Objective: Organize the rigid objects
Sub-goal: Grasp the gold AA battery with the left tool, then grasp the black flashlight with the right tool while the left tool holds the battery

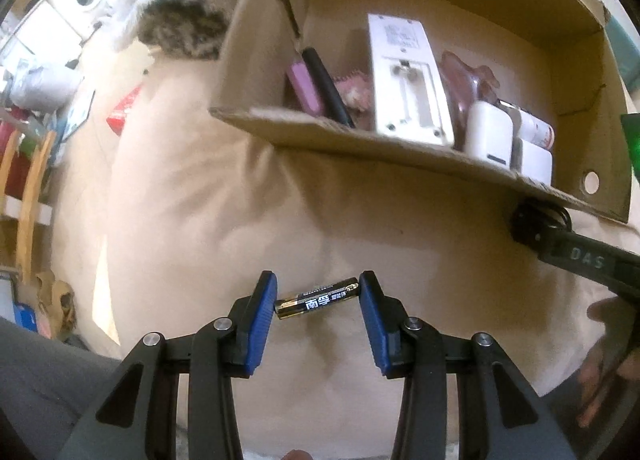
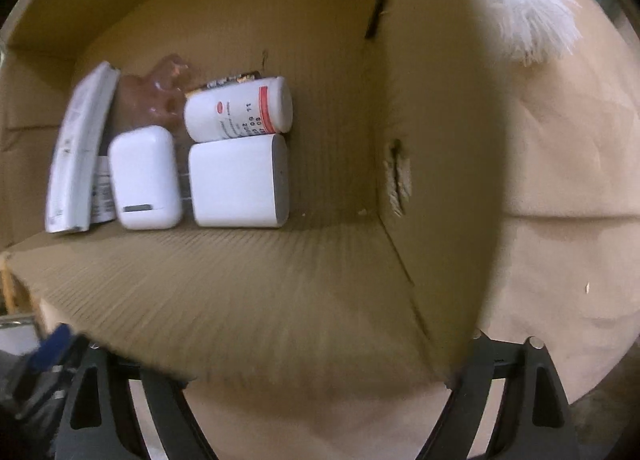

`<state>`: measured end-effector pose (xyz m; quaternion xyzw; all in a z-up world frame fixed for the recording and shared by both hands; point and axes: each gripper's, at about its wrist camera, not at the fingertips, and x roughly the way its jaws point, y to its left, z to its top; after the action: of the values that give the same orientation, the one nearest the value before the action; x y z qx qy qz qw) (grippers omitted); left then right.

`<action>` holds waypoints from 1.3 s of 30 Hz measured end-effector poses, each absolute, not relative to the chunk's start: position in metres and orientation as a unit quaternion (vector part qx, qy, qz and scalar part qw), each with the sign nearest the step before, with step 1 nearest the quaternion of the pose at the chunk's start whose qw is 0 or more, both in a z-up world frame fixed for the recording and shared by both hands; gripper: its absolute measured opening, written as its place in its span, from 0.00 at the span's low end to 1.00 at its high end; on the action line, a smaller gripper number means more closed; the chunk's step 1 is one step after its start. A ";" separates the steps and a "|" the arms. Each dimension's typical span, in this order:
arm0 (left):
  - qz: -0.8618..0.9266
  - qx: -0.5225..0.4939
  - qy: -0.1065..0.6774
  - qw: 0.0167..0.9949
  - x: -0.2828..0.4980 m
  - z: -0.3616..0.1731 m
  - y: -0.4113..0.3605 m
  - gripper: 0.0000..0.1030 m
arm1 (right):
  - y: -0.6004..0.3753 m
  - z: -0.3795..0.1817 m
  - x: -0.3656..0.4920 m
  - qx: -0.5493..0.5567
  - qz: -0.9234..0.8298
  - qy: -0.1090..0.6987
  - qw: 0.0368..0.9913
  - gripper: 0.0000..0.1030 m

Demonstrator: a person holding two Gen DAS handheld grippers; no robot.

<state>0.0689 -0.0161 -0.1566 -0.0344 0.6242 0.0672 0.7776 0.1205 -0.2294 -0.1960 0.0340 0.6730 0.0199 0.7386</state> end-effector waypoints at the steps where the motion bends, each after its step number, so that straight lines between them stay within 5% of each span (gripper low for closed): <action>1: 0.066 -0.035 0.623 0.778 0.070 -0.156 -0.013 0.38 | -0.227 -0.198 0.122 0.029 0.016 0.674 0.738 0.96; 22: 0.058 -0.034 0.601 0.797 0.058 -0.157 -0.022 0.38 | -0.213 -0.184 0.093 0.015 0.060 0.655 0.753 0.90; 39: 0.047 -0.024 0.538 0.841 0.051 -0.079 -0.011 0.38 | -0.233 -0.066 0.030 0.071 0.120 0.563 0.815 0.90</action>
<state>0.0509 -0.0109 -0.0787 -0.0238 0.5380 0.0469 0.8413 0.0303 -0.2335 -0.0655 0.0710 0.5630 0.1200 0.8146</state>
